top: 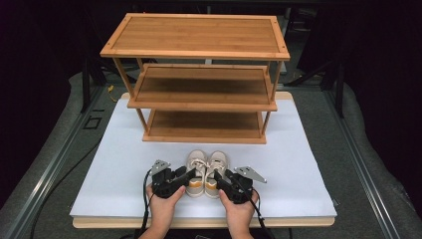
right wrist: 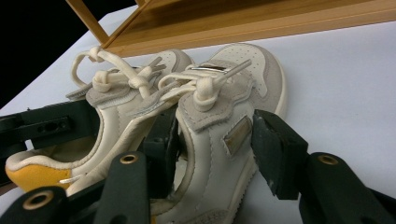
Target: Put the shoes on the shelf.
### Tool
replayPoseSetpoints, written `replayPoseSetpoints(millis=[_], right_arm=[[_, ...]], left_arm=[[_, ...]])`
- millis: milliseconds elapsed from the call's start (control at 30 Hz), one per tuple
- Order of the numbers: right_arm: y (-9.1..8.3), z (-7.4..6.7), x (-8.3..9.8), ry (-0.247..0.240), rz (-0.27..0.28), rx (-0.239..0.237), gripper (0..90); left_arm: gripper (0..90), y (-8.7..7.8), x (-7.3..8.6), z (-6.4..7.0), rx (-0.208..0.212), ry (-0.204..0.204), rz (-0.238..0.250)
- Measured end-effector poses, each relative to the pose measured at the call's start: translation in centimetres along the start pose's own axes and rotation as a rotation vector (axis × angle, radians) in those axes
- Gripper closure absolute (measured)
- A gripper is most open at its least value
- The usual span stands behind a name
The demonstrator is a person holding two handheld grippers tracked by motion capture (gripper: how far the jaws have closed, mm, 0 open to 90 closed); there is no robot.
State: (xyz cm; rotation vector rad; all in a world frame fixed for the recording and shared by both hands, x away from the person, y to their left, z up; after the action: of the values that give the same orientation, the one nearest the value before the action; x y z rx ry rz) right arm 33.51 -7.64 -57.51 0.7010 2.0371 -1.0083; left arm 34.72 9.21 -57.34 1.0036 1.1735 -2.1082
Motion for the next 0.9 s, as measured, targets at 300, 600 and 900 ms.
replayPoseSetpoints(millis=[300,600,900], right_arm=[[0.02,-0.11,0.14,0.001,0.021,0.02,54.7],[0.26,-0.11,-0.07,-0.01,0.017,0.022,56.1],[0.46,-0.04,-0.35,-0.037,0.003,0.005,57.4]], left_arm=[[53.8,-0.01,0.07,0.07,-0.011,0.0,0.006],[55.1,-0.1,0.16,-0.02,-0.013,-0.007,0.018],[56.3,-0.17,0.15,0.01,-0.021,-0.003,0.016]])
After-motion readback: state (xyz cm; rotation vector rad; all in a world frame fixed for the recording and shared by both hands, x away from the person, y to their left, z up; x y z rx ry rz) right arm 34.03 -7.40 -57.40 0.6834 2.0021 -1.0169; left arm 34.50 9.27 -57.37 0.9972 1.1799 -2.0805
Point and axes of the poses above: each handheld gripper's, and its own axes: y roughly forward along the jaws, x roughly out of its underside, z roughly to its right, the point moved 7 cm from there along y, roughly forward along the jaws, and after that the axes turned 7 degrees about -x, right-handed, at the moved point
